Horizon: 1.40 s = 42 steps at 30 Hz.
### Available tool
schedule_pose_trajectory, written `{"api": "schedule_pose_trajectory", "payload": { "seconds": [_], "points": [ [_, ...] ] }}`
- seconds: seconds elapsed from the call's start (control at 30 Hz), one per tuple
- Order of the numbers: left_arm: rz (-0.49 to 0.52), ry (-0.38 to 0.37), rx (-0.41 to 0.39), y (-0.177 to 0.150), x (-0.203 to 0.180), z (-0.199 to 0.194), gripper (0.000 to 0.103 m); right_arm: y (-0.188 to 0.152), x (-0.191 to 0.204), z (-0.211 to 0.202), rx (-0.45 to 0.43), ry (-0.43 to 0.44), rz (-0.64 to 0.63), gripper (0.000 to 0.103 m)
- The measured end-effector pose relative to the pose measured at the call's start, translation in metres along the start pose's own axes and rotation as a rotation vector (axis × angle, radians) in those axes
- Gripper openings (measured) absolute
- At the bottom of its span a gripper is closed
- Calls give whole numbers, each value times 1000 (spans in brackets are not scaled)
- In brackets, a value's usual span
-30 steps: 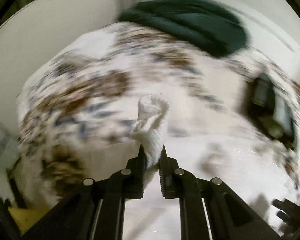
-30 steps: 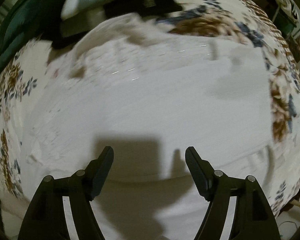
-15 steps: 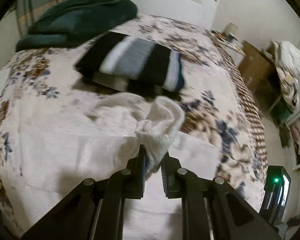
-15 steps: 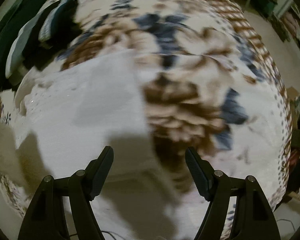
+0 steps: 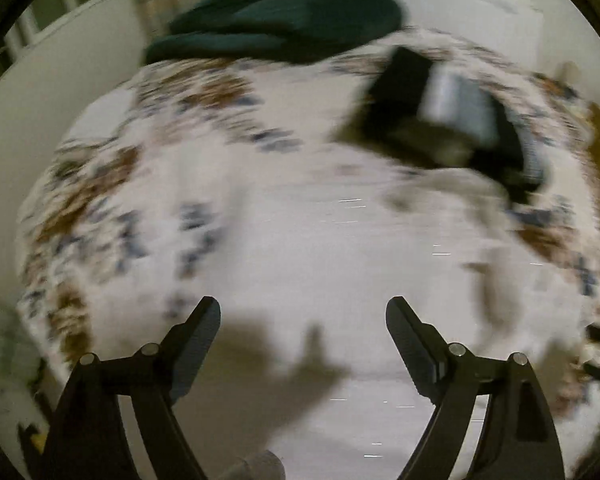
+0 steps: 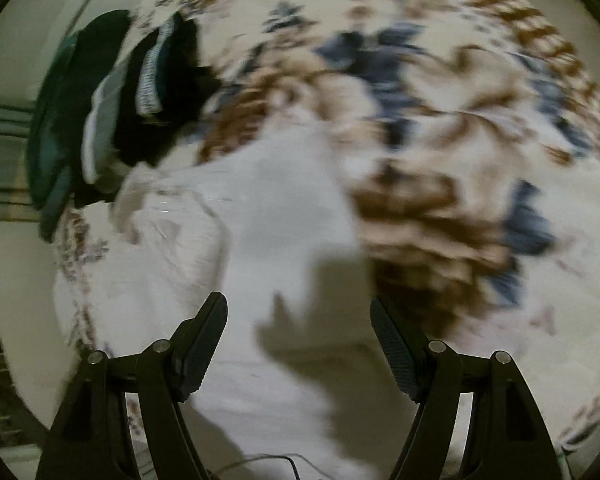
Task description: Fold small clothes
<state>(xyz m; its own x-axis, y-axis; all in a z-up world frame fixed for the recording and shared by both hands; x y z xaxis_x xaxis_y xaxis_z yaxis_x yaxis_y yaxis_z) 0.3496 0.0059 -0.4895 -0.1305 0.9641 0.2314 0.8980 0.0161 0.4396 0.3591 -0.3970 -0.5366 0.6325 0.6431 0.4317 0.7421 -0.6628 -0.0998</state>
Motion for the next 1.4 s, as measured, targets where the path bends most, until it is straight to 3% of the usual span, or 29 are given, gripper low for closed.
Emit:
{"api": "schedule_pose_trajectory", "payload": {
  "seconds": [0.1, 0.23, 0.43, 0.53, 0.67, 0.83, 0.9, 0.97, 1.0, 1.17, 1.27, 1.33, 1.4],
  "points": [
    [-29, 101, 51, -19, 38, 14, 85, 3, 36, 21, 29, 19, -10, 76],
    [-62, 185, 124, -45, 70, 34, 85, 0, 94, 54, 16, -34, -115, 76],
    [-101, 189, 167, -57, 84, 47, 85, -18, 146, 114, -17, -281, -320, 74],
    [-124, 177, 155, -51, 91, 47, 85, -15, 138, 106, -72, -304, -298, 8],
    [-152, 147, 124, -35, 98, 53, 85, -1, 94, 52, -179, -245, -164, 7],
    [-146, 99, 119, -10, 93, 82, 85, 8, 16, 30, -114, -231, -23, 8],
    [-135, 87, 129, -1, 91, 95, 85, 4, -9, 33, -63, -252, 1, 22],
    [-127, 80, 136, 6, 90, 104, 85, 0, -30, 25, -66, -256, 38, 43],
    [-124, 79, 136, 9, 90, 106, 85, 0, -35, 19, -77, -236, 62, 44],
    [-59, 89, 116, 24, 86, 117, 85, 7, -28, -6, -168, -70, 133, 54],
    [-15, 96, 120, 28, 80, 125, 85, 16, -15, 3, -181, -65, 126, 59],
    [15, 93, 139, 27, 76, 134, 85, 23, -8, 21, -144, -85, 127, 59],
    [27, 82, 149, 26, 74, 138, 85, 20, 0, 40, -98, -109, 98, 46]
  ]
}}
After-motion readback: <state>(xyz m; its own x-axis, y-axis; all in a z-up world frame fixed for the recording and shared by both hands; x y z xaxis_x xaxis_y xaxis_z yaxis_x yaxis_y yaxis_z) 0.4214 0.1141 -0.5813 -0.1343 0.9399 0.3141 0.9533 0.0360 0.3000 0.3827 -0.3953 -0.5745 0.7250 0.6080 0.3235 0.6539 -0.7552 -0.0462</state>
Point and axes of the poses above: each gripper's, at about its wrist camera, not at the fingertips, and z roughly the way its jaws point, x to its left, y to its top, the point moved 6 cm from there along z, roughly the way its jaws point, and after that the axes turned 15 degrees about z, right-handed, at the moved point
